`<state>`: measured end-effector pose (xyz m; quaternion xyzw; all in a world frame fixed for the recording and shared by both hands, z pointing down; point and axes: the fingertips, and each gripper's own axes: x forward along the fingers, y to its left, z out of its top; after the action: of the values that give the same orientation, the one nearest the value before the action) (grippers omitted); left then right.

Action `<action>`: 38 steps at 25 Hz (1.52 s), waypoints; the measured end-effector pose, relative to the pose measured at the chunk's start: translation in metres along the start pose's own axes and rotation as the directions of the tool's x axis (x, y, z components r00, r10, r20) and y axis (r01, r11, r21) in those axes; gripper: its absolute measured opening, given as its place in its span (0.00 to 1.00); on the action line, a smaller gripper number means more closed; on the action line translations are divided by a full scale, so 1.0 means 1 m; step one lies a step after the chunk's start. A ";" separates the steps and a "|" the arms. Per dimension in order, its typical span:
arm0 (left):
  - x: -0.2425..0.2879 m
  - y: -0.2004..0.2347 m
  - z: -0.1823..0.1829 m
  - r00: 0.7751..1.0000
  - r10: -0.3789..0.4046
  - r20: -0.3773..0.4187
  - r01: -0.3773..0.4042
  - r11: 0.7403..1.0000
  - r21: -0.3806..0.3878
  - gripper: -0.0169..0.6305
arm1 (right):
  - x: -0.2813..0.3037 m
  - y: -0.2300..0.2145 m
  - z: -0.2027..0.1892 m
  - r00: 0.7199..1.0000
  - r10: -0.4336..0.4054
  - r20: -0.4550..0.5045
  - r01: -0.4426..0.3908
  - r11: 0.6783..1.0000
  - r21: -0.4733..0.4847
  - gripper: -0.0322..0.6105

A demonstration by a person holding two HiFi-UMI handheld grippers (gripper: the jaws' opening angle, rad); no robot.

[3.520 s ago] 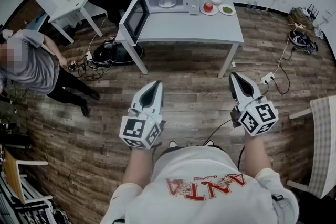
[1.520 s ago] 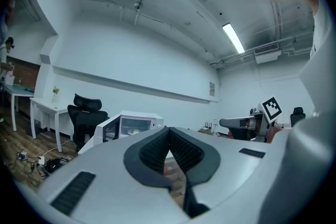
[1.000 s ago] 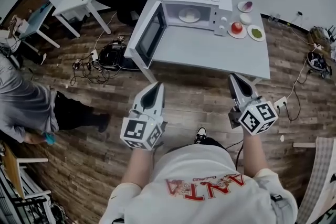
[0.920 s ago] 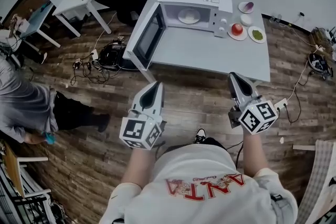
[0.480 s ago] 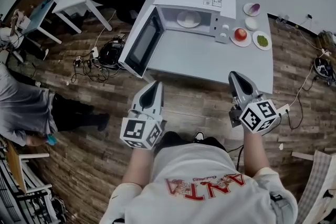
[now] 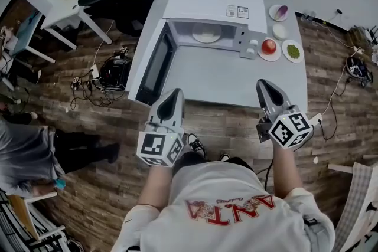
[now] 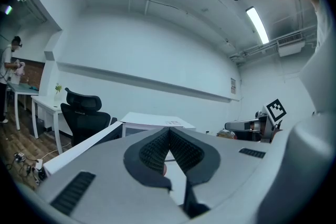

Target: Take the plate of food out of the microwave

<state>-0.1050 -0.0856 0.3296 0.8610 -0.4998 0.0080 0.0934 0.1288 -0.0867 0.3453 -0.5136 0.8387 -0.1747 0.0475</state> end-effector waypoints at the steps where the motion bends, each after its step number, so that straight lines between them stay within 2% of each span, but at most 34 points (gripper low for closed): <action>1: 0.009 0.008 0.001 1.000 -0.009 -0.001 0.009 1.000 0.001 0.04 | 0.011 -0.001 0.002 1.000 -0.011 0.002 0.011 1.000 0.001 0.05; 8: 0.052 0.045 0.006 0.997 -0.074 -0.006 0.074 0.997 -0.015 0.04 | 0.069 0.004 0.003 0.999 -0.053 -0.003 0.053 0.999 0.012 0.05; 15: 0.077 0.055 -0.003 0.998 -0.057 -0.034 0.056 0.998 -0.027 0.04 | 0.095 -0.018 0.004 0.999 -0.032 -0.010 0.032 0.998 0.053 0.05; 19: 0.084 0.053 -0.003 0.999 -0.005 -0.035 0.004 1.000 -0.030 0.04 | 0.105 -0.040 -0.001 0.999 -0.004 -0.034 0.009 0.990 0.141 0.05; 22: 0.091 0.050 -0.005 0.999 0.020 -0.039 -0.022 0.999 -0.038 0.04 | 0.120 -0.052 -0.016 0.997 0.032 -0.064 -0.014 0.965 0.263 0.05; 25: 0.097 0.045 -0.014 0.998 0.031 -0.050 -0.033 0.999 -0.035 0.04 | 0.139 -0.061 -0.042 0.994 0.062 -0.087 -0.021 0.911 0.413 0.08; 27: 0.100 0.044 -0.020 0.997 0.036 -0.062 -0.038 0.999 -0.034 0.04 | 0.153 -0.068 -0.058 0.994 0.055 -0.092 0.000 0.859 0.511 0.08; 29: 0.100 0.046 -0.025 0.997 0.041 -0.073 -0.044 0.998 -0.037 0.04 | 0.169 -0.071 -0.074 0.994 0.054 -0.096 0.016 0.793 0.609 0.14; 31: 0.100 0.050 -0.028 0.996 0.046 -0.081 -0.050 0.998 -0.038 0.04 | 0.184 -0.075 -0.086 0.995 0.034 -0.091 0.037 0.732 0.680 0.16; 33: 0.101 0.054 -0.031 0.995 0.050 -0.088 -0.054 0.998 -0.037 0.04 | 0.198 -0.083 -0.098 0.996 -0.004 -0.085 0.065 0.675 0.735 0.17; 36: 0.105 0.059 -0.036 0.994 0.049 -0.099 -0.054 0.997 -0.046 0.04 | 0.220 -0.097 -0.119 0.995 -0.053 -0.081 0.097 0.568 0.817 0.19; 38: 0.109 0.062 -0.037 0.994 0.045 -0.099 -0.051 0.997 -0.062 0.04 | 0.234 -0.104 -0.131 0.994 -0.080 -0.081 0.111 0.512 0.852 0.19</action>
<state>-0.1010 -0.2025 0.3874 0.8439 -0.5153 0.0362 0.1449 0.0728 -0.3032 0.5261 -0.4663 0.6161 -0.5743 0.2707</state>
